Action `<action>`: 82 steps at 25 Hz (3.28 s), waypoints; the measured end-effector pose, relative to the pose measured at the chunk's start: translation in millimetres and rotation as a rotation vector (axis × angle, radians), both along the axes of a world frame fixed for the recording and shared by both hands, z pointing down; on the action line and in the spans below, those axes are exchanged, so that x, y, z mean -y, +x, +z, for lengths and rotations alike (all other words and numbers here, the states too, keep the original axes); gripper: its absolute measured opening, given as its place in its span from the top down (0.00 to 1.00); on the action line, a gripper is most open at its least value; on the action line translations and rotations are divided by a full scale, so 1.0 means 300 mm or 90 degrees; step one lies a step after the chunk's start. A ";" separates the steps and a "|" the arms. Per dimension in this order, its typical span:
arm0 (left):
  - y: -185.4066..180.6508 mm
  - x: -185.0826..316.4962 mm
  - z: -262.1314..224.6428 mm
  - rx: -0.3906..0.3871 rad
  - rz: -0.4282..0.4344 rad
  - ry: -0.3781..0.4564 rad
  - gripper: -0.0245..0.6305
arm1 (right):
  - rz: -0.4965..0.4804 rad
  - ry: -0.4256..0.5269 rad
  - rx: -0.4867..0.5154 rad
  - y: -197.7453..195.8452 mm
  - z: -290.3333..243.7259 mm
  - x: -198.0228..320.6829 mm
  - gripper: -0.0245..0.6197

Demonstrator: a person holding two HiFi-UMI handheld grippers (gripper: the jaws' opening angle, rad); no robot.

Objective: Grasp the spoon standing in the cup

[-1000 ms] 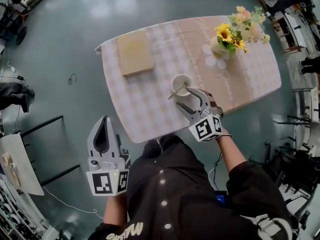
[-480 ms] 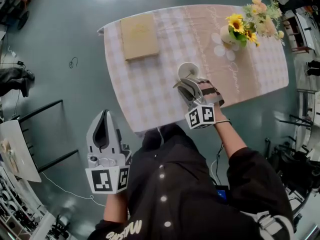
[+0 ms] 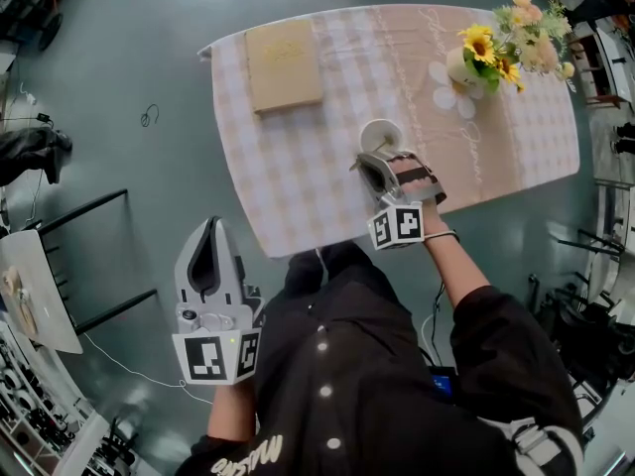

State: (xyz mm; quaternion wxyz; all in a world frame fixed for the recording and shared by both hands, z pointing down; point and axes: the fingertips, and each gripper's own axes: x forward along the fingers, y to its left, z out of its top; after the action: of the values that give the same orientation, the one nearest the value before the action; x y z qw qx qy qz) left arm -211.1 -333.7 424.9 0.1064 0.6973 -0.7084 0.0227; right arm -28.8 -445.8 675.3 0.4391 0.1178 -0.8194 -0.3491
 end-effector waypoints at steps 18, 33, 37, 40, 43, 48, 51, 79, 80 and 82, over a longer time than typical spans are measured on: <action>0.007 0.040 -0.044 0.005 0.014 0.018 0.94 | 0.025 0.007 0.064 -0.003 -0.106 0.029 0.96; 0.044 0.090 -0.105 0.008 0.044 0.051 0.94 | 0.226 -0.155 0.358 0.067 -0.450 0.134 0.96; 0.046 0.097 -0.131 0.010 0.051 0.069 0.94 | 0.256 -0.182 0.444 0.080 -0.574 0.143 0.96; 0.046 0.102 -0.156 0.011 0.055 0.081 0.94 | 0.260 -0.187 0.503 0.086 -0.684 0.145 0.96; 0.047 0.106 -0.179 0.010 0.059 0.094 0.94 | 0.267 -0.188 0.548 0.096 -0.783 0.139 0.96; 0.040 0.114 -0.224 0.015 0.059 0.120 0.94 | 0.287 -0.201 0.607 0.117 -0.909 0.124 0.96; 0.032 0.113 -0.248 0.016 0.056 0.134 0.94 | 0.291 -0.202 0.639 0.130 -0.971 0.110 0.96; -0.166 0.124 -0.399 0.063 -0.024 0.191 0.94 | 0.314 -0.067 0.760 0.281 -1.307 0.078 0.96; -0.166 0.125 -0.398 0.064 -0.025 0.190 0.94 | 0.313 -0.066 0.759 0.279 -1.306 0.080 0.96; -0.164 0.128 -0.394 0.064 -0.024 0.189 0.94 | 0.311 -0.065 0.757 0.277 -1.302 0.085 0.96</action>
State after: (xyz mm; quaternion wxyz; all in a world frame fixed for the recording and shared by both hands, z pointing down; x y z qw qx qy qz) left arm -260.3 -372.1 306.7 -0.0328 0.6898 -0.7216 -0.0491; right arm 54.4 -471.4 284.7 -0.0181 0.4535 -0.8879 -0.0746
